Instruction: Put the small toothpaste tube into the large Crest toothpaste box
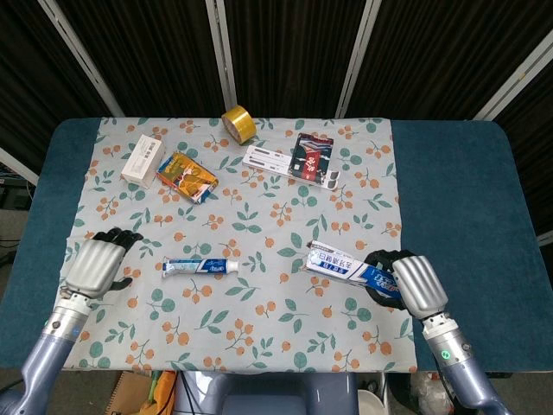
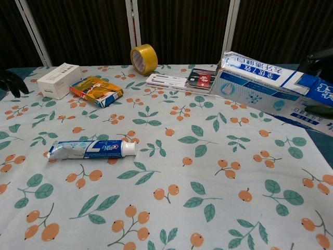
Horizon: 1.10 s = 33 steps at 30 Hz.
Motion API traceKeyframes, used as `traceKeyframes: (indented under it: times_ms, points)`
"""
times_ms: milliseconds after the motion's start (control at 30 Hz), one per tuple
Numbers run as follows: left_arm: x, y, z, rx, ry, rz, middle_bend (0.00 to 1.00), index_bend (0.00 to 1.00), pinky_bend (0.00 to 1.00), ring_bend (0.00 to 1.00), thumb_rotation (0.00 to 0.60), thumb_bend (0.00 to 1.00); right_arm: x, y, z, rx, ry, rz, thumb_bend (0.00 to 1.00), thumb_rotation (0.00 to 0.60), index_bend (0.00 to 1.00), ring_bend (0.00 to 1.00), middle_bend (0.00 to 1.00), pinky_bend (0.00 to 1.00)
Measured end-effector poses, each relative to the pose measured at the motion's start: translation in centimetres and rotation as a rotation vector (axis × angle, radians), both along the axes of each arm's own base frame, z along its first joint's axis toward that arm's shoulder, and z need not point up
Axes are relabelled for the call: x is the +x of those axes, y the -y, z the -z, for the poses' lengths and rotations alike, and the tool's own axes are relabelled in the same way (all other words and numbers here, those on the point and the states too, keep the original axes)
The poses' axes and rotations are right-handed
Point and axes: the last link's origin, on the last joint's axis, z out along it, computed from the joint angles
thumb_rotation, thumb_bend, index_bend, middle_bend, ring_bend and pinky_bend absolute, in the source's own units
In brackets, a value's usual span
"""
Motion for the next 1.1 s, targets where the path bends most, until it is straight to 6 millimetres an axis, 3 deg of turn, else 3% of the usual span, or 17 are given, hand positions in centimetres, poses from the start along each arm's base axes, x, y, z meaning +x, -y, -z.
traceKeyframes:
  times_ms: [267,467,1100]
  points:
    - [2.4,-1.6,5.2,-0.08,-0.03,-0.006,0.37,0.33,0.41,0.31,0.6,0.15,-0.3,0.2,-0.6,-0.007,0.023,0.003,0.37,0.6,0.53,0.5,0.58,0.46]
    - [3.5,-2.0,8.0,-0.102,-0.054,-0.007,0.4,0.36,0.43,0.35,0.6,0.18,-0.2,0.0,-0.8,-0.006,0.031,0.0,0.37,0.6,0.53,0.5,0.58,0.46]
    - [3.0,-3.5,11.0,-0.089,-0.09,-0.06,0.49,0.45,0.49,0.42,0.6,0.25,-0.2,-0.1,-0.9,-0.002,0.044,0.004,0.37,0.6,0.53,0.5,0.58,0.46]
